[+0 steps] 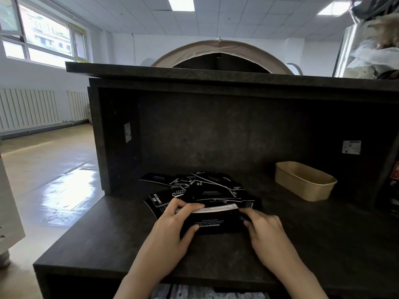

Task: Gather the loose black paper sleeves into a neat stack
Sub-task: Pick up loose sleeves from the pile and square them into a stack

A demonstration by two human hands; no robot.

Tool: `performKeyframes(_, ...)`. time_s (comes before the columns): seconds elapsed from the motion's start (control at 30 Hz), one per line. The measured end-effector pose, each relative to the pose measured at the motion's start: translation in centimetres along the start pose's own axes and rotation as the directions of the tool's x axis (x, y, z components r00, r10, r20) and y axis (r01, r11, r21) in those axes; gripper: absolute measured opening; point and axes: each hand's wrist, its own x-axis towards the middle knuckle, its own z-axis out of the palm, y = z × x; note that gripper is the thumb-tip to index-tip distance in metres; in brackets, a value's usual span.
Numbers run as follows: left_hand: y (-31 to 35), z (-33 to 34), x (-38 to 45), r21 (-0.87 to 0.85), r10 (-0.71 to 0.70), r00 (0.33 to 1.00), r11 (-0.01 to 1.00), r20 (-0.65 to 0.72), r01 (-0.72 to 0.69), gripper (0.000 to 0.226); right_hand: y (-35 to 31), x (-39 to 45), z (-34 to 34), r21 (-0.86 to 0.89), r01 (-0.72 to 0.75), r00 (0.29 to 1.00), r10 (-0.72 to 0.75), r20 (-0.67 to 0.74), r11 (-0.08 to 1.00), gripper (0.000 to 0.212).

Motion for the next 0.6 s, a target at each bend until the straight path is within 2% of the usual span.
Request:
performKeyframes(0.1,-0.2,0.1,0.1,0.005,0.006,1.0,1.0,0.01,-0.006,0.045,0.0,0.0,-0.2,0.037,-0.021,0.998,0.024,-0.061,0.999,0.043)
performKeyframes(0.2,-0.2,0.1,0.1,-0.01,0.004,1.0,1.0,0.005,-0.004,0.044,-0.1,-0.1,-0.6,0.061,-0.044,0.974,0.057,-0.22,0.997,0.038)
performKeyframes(0.27,-0.1,0.0,0.0,-0.02,0.007,1.0,1.0,-0.001,-0.007,0.04,0.0,-0.3,-0.8,0.102,-0.029,0.919,0.067,-0.388,0.994,0.032)
performKeyframes(0.33,-0.1,-0.1,0.0,-0.024,0.009,1.0,1.0,-0.002,-0.009,0.038,-0.1,-0.4,-1.2,0.152,0.018,0.833,0.069,-0.549,0.988,0.022)
performKeyframes(0.4,-0.1,-0.1,0.0,-0.022,0.01,1.0,1.0,0.001,-0.01,0.039,-0.1,-0.5,-1.5,0.202,0.056,0.751,0.093,-0.653,0.978,0.022)
performKeyframes(0.5,-0.1,0.0,0.1,-0.023,0.008,1.0,1.0,0.003,-0.008,0.041,0.1,-0.6,-1.4,0.286,0.068,0.706,0.157,-0.691,0.956,0.018)
performKeyframes(0.6,-0.1,0.0,0.1,-0.022,0.014,1.0,1.0,-0.003,-0.014,0.043,-0.1,-0.5,-1.6,0.45,0.047,0.759,0.261,-0.596,0.892,0.013)
